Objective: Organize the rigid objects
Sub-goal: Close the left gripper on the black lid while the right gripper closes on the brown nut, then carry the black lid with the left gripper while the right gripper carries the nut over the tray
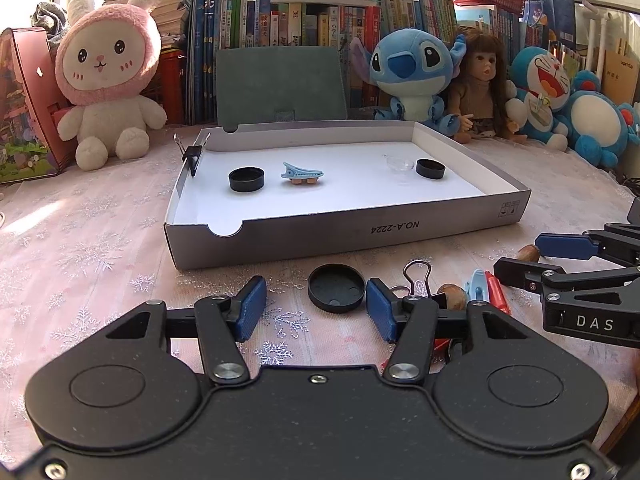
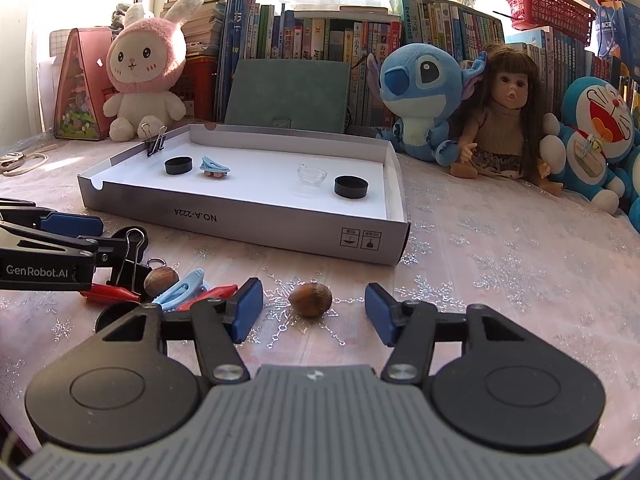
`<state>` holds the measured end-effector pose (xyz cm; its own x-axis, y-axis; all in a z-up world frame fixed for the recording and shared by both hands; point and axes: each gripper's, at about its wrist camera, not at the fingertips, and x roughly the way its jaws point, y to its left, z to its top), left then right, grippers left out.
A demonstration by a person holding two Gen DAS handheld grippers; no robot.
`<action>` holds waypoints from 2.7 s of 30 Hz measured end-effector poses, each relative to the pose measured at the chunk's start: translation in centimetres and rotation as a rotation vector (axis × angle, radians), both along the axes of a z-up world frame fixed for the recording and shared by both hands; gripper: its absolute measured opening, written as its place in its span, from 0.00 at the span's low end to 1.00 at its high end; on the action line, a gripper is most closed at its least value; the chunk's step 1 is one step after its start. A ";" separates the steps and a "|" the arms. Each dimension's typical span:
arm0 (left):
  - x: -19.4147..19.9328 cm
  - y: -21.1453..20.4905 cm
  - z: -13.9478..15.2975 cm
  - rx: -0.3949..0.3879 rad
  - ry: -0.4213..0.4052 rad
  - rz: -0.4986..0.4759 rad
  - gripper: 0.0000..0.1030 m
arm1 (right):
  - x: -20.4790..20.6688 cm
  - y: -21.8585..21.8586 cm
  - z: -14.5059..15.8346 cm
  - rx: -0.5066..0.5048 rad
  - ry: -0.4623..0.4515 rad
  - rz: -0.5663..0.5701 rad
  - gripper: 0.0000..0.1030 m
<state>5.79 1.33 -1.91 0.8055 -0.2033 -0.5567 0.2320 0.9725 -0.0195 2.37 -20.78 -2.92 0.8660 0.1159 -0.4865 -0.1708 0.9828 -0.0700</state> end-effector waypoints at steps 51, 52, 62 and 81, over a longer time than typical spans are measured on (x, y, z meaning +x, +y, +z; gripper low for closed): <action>11.8 4.1 6.9 -0.098 0.150 0.063 0.28 | 13.0 -3.0 7.2 0.280 0.212 -0.070 0.25; 12.1 4.0 6.6 -0.100 0.164 0.065 0.28 | 13.4 -3.2 7.0 0.293 0.230 -0.072 0.25; 14.0 2.1 4.6 -0.079 0.220 0.043 0.28 | 15.6 -2.3 4.9 0.283 0.304 -0.075 0.25; 15.5 1.4 3.5 -0.063 0.222 0.059 0.28 | 17.3 -1.0 3.5 0.236 0.319 -0.078 0.25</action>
